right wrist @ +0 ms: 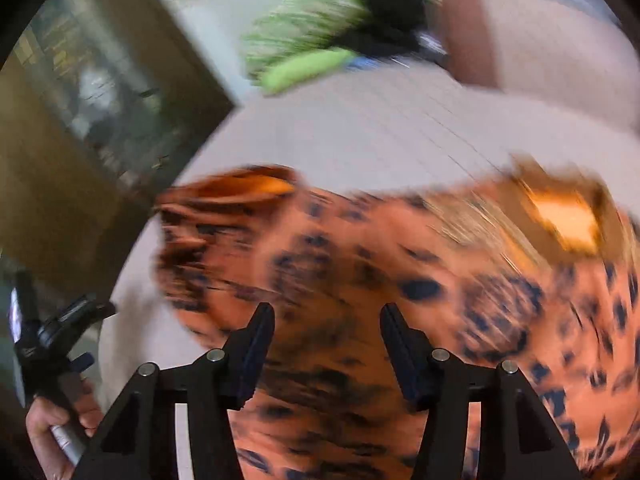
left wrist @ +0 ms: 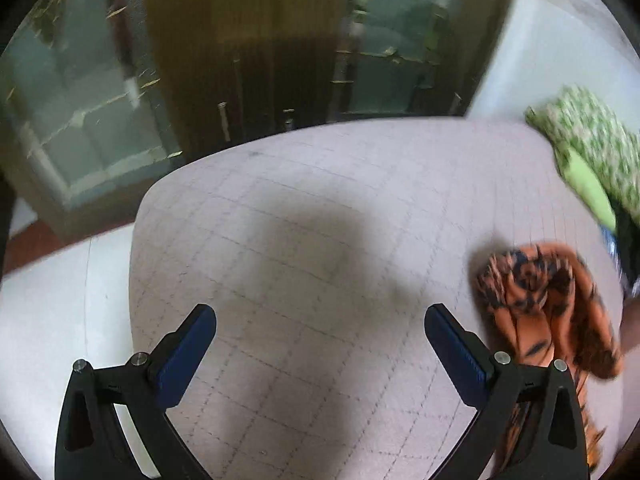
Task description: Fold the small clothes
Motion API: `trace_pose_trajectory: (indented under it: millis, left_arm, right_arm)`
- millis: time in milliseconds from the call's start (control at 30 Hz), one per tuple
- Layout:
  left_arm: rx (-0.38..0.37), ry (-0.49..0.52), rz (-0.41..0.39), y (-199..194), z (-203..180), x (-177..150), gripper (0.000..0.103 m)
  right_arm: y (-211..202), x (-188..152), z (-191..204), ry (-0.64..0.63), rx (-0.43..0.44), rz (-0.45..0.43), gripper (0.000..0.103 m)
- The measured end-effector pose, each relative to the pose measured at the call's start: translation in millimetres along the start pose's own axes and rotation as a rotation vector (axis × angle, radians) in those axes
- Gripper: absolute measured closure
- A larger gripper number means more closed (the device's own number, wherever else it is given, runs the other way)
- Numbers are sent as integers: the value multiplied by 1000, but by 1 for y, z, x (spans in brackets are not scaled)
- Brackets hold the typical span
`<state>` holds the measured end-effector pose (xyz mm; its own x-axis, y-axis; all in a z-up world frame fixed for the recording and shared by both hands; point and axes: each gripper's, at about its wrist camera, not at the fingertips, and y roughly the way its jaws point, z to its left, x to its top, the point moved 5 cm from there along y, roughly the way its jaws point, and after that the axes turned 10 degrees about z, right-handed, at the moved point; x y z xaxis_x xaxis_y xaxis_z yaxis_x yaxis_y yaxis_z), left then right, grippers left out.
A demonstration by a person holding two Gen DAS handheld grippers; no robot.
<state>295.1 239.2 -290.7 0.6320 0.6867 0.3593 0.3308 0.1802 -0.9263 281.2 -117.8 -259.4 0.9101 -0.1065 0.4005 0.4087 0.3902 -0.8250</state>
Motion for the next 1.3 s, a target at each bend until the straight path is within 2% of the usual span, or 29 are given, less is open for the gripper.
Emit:
trace_pose_trajectory:
  millis: [67,100,233,300,367,467,533,567,600,667,700,733,833,900,967,1033,1100,1200,1300]
  left_arm:
    - [-9,-32,5,1,7,2,0]
    - [-12,-38,15,2,8,4,0]
    - [-23,-20,48,8,7,5,0]
    - [-27,-9,51,8,3,6,0]
    - [-33,4,51,7,-1,5,0]
    - [-35,22,50,5,-5,6,0]
    - [-36,33,49,5,-8,7,0]
    - [-29,38,44,5,-9,7,0]
    - [-25,40,43,5,-8,8,0]
    - [-24,38,48,6,-8,8,0]
    - [-24,36,51,7,-8,7,0]
    - [-23,35,50,6,-8,7,0]
    - [-14,58,36,4,-12,4,0]
    - [-1,83,22,2,-16,2,0]
    - [-3,104,13,-1,-23,-1,0]
    - [-10,145,3,-4,-35,-7,0]
    - [-19,208,-12,-8,-52,-18,0]
    - [-42,345,-40,-16,-86,-39,0]
    - [-96,492,-55,-24,-123,-68,0]
  right_arm:
    - [6,12,18,19,108,15,36]
    - [12,20,21,73,174,26,33]
    - [46,51,13,386,444,49,26]
    - [61,62,11,495,506,16,24]
    - [70,71,11,545,501,11,24]
    - [90,80,10,646,445,38,24]
    - [91,85,12,624,329,21,51]
    - [90,86,15,587,253,31,92]
    - [86,87,17,552,198,16,95]
    - [71,88,17,473,124,-49,96]
    - [51,87,18,410,62,-117,96]
    - [35,83,16,382,37,-161,96]
    - [-34,74,2,320,3,-328,96]
    - [-85,63,-19,295,-53,-441,96]
    - [-128,50,-47,297,-74,-510,96]
    - [-163,39,-75,321,-103,-539,96]
    - [-189,15,-110,343,-173,-544,96]
    - [-211,-22,-158,388,-237,-520,96]
    - [-204,-60,-214,499,-254,-446,96]
